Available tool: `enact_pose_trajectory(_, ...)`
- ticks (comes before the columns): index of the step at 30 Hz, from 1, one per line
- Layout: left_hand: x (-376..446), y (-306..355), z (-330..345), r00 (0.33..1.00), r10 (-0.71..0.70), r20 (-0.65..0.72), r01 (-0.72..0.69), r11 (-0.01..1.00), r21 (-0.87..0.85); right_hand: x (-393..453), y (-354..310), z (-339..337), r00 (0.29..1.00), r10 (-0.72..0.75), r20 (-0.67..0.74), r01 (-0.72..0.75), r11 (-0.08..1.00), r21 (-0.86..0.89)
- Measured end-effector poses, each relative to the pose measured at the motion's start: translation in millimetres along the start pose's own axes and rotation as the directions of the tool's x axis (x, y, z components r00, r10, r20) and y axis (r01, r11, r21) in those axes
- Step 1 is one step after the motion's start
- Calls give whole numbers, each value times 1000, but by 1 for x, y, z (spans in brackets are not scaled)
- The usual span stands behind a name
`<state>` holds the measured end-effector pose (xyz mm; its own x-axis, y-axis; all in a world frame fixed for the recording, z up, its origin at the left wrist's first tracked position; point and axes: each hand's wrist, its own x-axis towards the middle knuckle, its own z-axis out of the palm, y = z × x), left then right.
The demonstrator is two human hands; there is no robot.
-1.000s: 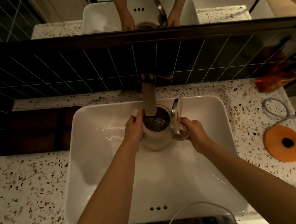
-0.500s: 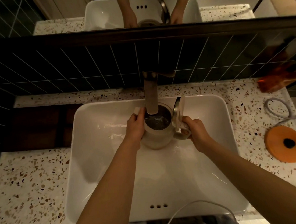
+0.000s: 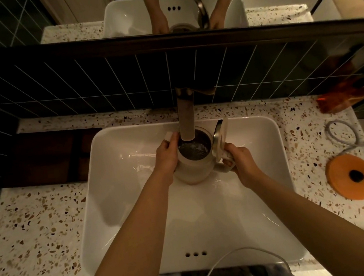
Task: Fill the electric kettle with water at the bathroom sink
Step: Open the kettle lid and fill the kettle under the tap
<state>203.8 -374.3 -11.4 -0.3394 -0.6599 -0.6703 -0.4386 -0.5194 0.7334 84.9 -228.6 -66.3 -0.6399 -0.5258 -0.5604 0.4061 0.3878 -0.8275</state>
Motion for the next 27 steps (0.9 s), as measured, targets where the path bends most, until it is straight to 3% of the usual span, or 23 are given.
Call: enact_pose_trajectory(27,-3,2,-1,1000,-8,18,8,1000,-13,-1,-1,1,1000,11,-19,-11,1000,0)
